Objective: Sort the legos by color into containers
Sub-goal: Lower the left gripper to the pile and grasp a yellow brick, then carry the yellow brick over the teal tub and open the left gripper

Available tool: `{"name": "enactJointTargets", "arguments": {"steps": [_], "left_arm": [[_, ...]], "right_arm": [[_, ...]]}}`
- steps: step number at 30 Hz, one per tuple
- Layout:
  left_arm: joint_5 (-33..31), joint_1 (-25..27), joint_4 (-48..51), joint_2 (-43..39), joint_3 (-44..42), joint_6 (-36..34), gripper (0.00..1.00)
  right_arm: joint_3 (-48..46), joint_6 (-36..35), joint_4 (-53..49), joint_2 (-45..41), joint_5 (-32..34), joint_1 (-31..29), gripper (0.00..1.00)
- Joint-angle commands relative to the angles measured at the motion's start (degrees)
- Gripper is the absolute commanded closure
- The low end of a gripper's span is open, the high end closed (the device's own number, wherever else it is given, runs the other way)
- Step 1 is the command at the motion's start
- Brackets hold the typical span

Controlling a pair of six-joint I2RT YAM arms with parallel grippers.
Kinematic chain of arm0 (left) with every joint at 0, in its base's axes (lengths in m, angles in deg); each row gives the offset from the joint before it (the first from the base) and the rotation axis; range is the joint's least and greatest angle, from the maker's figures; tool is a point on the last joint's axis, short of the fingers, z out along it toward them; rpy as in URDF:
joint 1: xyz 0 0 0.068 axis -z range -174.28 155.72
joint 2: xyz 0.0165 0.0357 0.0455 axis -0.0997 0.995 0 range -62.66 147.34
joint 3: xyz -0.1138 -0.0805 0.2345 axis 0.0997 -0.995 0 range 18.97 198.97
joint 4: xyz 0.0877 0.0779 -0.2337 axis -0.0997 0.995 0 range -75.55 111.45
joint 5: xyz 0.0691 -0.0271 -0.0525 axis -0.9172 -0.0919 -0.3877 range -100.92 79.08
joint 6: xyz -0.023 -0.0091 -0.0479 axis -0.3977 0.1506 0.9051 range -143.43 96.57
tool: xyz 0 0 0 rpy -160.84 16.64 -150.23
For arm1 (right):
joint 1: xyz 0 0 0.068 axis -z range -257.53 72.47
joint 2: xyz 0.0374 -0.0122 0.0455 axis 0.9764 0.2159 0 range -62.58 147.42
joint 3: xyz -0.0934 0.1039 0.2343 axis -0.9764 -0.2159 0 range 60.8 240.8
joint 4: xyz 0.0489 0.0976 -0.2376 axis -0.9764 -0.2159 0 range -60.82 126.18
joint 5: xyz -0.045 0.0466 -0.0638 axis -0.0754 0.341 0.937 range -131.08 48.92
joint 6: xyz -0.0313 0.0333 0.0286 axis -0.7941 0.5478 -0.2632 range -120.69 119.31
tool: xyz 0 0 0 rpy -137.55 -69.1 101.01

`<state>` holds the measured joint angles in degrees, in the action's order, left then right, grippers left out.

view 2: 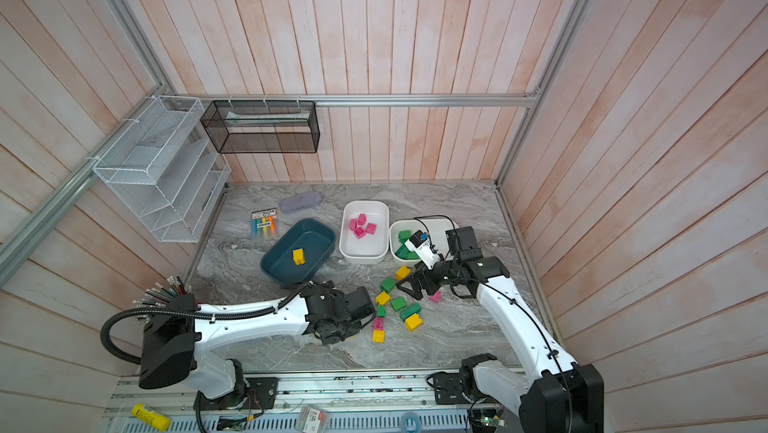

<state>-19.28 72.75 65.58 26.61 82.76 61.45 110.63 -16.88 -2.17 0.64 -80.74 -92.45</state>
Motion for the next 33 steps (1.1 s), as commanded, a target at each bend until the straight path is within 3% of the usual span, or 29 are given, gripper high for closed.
{"name": "enactJointTargets", "arguments": {"steps": [1, 6, 10, 16, 22, 26, 29, 33], "left_arm": [[-4.3, -3.2, 5.7, -2.2, 3.8, -7.7, 0.70], [-7.1, -11.6, 7.9, -3.4, 7.8, -21.0, 0.70], [-8.4, -21.5, 6.2, -3.4, 8.5, -34.0, 0.70], [-7.2, -34.9, -8.3, -0.3, 6.8, -52.3, 0.70], [-6.4, -40.5, -15.5, 9.3, 10.6, -61.0, 0.70], [-4.3, -42.9, -18.4, 16.0, 13.3, -62.3, 0.68], [-5.5, -43.5, -20.6, 19.1, 15.3, -64.0, 0.61], [-4.1, -43.6, -22.0, 20.6, 17.0, -64.1, 0.36]], "right_arm": [[0.7, 3.1, 3.1, -1.8, -5.7, -0.4, 0.02], [0.5, 9.7, 11.9, -2.0, -9.2, -1.0, 0.02], [1.8, 11.0, 14.2, -0.6, -8.4, -1.4, 0.03], [2.7, 12.0, 15.8, 0.5, -7.8, -1.5, 0.02], [3.9, 11.8, 15.0, 1.0, -6.5, -1.5, 0.02], [3.8, 11.2, 14.1, 1.0, -5.3, -1.5, 0.02], [3.7, 11.1, 13.7, 0.5, -5.0, -1.5, 0.02], [3.2, 10.2, 12.8, 0.3, -4.2, -1.5, 0.02]]}}
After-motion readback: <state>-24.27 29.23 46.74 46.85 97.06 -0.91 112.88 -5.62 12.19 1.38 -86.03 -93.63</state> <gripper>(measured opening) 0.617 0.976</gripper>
